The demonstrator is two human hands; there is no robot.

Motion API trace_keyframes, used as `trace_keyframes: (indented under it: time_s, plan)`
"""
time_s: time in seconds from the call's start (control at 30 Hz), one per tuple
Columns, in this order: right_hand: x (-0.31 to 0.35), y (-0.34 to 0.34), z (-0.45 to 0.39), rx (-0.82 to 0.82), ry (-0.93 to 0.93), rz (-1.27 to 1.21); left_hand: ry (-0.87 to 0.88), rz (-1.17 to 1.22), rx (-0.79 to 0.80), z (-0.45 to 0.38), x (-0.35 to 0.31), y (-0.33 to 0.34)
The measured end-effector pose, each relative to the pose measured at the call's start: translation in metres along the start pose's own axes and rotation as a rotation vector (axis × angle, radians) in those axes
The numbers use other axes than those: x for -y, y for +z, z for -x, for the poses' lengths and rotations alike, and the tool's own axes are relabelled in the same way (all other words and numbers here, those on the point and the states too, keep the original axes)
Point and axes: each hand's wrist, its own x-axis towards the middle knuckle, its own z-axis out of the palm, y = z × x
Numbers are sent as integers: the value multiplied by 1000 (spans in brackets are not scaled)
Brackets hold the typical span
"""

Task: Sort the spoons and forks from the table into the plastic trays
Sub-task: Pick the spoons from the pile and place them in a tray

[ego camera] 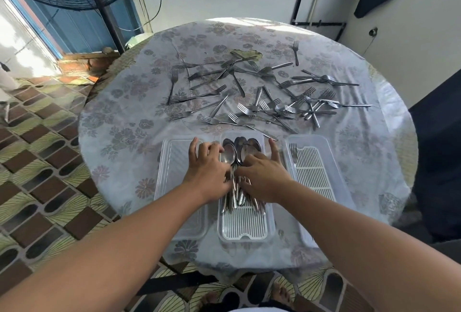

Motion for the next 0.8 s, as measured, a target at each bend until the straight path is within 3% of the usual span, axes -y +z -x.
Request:
trace_keyframes:
  time_s: [0.2, 0.33, 0.47, 0.8]
  plan:
    - [0, 4, 1, 6, -42, -22, 67, -188, 96, 1, -3, -7]
    - [2, 6, -1, -16, 7, -15, -35, -97, 226, 1, -12, -3]
    - [5, 9, 0, -68, 238, 42, -135, -14, 209, 5, -10, 6]
    - [11, 17, -5, -52, 300, 19, -210, 9, 133, -14, -15, 12]
